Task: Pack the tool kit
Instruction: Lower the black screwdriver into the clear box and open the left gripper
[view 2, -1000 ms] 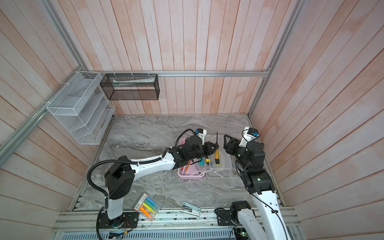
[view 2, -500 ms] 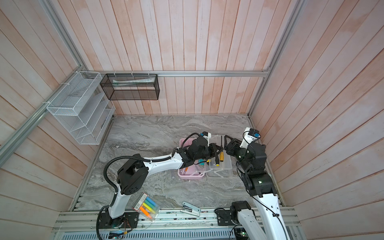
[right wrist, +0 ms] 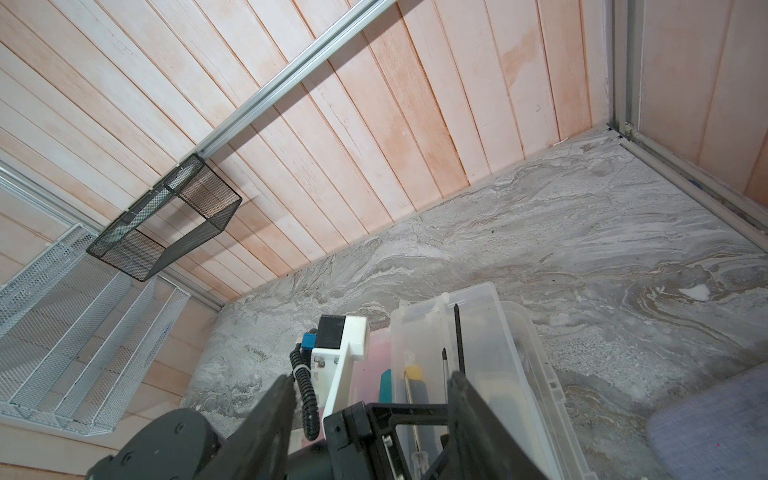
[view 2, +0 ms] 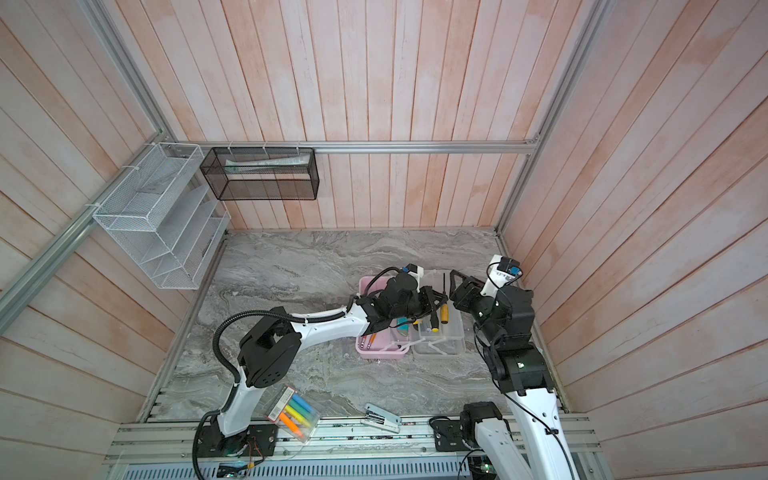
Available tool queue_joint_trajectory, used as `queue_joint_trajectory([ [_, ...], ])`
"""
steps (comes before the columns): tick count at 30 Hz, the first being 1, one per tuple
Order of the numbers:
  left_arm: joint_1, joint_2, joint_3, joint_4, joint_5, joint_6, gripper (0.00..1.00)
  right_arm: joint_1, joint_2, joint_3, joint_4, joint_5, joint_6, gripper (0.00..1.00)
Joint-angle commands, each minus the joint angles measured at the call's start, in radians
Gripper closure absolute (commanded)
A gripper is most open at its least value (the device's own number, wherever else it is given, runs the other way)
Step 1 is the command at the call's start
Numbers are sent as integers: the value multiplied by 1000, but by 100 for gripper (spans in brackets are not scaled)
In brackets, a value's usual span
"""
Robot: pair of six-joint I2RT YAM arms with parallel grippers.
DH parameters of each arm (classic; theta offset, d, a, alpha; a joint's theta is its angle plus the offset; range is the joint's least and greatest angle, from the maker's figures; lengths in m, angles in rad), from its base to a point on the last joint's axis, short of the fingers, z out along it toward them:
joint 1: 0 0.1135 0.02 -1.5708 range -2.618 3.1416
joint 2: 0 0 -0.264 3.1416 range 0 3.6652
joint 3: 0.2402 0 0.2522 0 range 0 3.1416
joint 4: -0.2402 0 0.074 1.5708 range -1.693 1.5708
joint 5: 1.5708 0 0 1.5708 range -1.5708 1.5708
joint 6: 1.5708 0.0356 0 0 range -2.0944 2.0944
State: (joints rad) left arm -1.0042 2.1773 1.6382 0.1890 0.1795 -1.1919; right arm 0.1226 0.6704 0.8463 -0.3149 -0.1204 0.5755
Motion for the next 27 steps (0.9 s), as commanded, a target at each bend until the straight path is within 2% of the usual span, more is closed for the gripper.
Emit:
queue_joint_trajectory([
  [1, 6, 24, 38, -12, 15, -6, 84, -6, 3, 0, 7, 7, -6, 42],
  [5, 10, 31, 44, -19, 25, -5, 77, -6, 10, -5, 12, 1, -5, 42],
  [9, 12, 30, 40, -19, 25, 0, 65, -8, 14, -10, 17, 1, -3, 41],
  [16, 33, 3, 29, -12, 33, 33, 64, -9, 25, -6, 18, -4, -7, 40],
  [19, 41, -47, 26, -41, 30, 116, 62, -9, 41, 6, 19, -20, -15, 40],
  [20, 78, -70, 23, -58, 28, 147, 61, -9, 47, 10, 19, -28, -17, 40],
  [24, 119, -188, -28, -155, 29, 289, 55, -9, 83, 21, 26, -78, -19, 40],
  [26, 131, -268, -75, -252, -40, 374, 50, -5, 103, 23, 28, -108, -21, 40],
  [27, 130, -314, -103, -317, -115, 421, 47, 1, 113, 25, 27, -115, -25, 39],
])
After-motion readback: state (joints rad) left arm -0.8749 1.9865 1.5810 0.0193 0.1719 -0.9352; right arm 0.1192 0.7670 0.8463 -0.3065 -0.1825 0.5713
